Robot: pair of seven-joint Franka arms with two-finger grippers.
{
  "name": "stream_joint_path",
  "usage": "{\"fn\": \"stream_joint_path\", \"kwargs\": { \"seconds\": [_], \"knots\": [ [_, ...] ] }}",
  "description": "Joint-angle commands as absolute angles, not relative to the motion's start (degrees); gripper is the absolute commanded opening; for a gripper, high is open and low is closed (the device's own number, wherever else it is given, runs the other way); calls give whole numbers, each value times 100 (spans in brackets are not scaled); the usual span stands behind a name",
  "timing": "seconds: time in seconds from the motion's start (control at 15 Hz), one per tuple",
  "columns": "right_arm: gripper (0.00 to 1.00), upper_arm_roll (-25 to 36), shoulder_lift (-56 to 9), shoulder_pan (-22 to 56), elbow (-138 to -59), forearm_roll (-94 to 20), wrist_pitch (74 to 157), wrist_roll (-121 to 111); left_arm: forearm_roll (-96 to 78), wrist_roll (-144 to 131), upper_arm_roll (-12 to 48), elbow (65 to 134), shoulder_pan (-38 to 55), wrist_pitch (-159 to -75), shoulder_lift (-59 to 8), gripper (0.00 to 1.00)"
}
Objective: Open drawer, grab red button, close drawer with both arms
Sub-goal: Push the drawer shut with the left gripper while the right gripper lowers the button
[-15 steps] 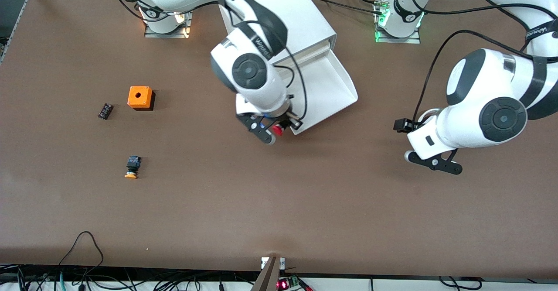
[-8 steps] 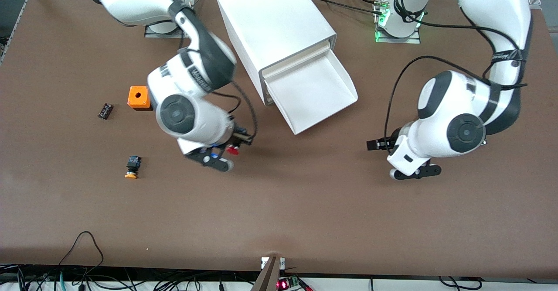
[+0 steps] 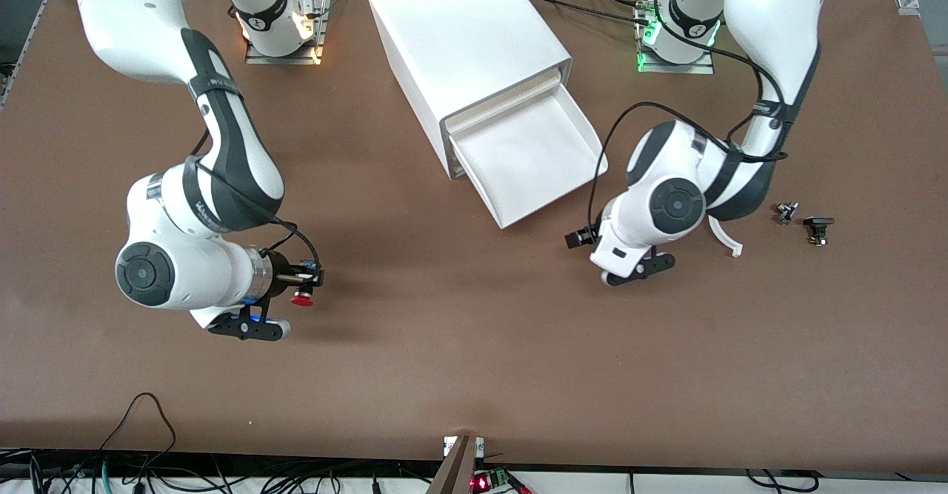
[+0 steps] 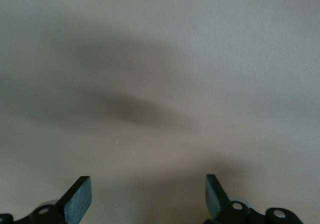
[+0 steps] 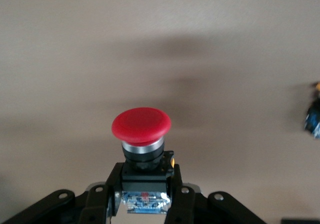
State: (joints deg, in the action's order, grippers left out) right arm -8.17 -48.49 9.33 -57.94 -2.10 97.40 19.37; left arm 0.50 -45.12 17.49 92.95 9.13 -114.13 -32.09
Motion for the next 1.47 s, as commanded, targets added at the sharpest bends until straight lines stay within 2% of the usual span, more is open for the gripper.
{"fn": "stream_joint_path", "kwargs": {
  "seconds": [0.0,0.4,0.87,1.2,1.27,1.33,1.4],
  "knots": [
    [0,-888,-4764,739,-6616,17,10457,1574,-18,-4955,1722,9712,1037,-11637,-2927,100],
    [0,-888,-4772,237,-7540,158,11293,914,-35,-5685,1784,9966,1512,-11637,-2883,100],
    [0,-888,-4799,53,-7717,176,11320,905,-79,-5862,2460,10546,1450,-11619,-2681,100],
    [2,-879,-4851,-44,-7725,255,11355,896,-105,-6064,2917,10670,1433,-11584,-2663,100],
    [11,-888,-4878,-53,-7726,255,11364,905,-114,-6143,2944,10670,1459,-11584,-2663,100],
    [30,-879,-4878,-53,-7717,255,11364,905,-123,-6257,3014,10679,1476,-11575,-2663,100],
    [68,-879,-4878,-44,-7717,246,11373,923,-132,-6380,3128,10696,1450,-11566,-2672,100]
  ]
}}
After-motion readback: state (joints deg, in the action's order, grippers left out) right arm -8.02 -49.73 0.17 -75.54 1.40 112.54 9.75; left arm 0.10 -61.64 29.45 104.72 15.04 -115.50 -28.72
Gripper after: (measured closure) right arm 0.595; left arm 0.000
